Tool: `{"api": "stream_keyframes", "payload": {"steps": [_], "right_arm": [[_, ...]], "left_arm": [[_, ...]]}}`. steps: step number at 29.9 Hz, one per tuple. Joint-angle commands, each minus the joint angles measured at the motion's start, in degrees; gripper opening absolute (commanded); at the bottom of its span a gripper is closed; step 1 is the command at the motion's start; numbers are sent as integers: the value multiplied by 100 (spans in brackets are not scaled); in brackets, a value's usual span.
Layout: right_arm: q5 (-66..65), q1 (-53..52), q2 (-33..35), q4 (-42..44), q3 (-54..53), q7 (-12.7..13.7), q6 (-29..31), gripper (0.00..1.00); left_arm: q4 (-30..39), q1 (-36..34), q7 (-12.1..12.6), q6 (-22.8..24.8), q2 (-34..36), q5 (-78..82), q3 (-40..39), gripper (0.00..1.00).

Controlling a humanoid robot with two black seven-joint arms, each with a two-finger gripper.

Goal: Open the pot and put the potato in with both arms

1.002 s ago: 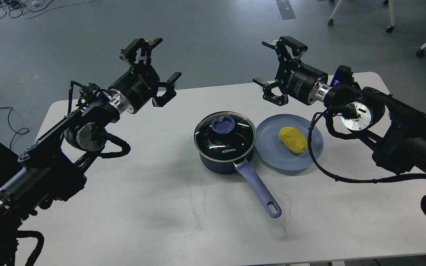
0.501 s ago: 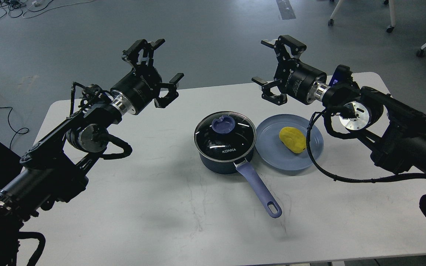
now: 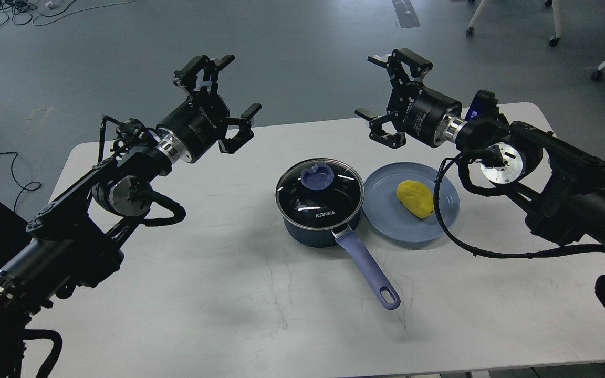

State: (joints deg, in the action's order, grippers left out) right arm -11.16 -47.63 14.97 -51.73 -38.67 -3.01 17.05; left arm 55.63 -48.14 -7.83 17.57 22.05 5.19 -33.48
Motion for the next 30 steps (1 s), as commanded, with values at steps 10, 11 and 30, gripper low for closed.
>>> {"api": "stream_keyframes", "payload": {"steps": [10,11,30], "right_arm": [[9,-18,58,-12,-17,2,0,100],[9,-27,67,-12,-17,-6,0,100],[26,52,278,32,-456,-7,-61,100]], "left_arm": [[88,-28,-8,9,-26,17,-9,98],[106,-28,-8,9,-17,52,-9,98],[1089,-117,-1081,-2045,106,5009,9,98]]}}
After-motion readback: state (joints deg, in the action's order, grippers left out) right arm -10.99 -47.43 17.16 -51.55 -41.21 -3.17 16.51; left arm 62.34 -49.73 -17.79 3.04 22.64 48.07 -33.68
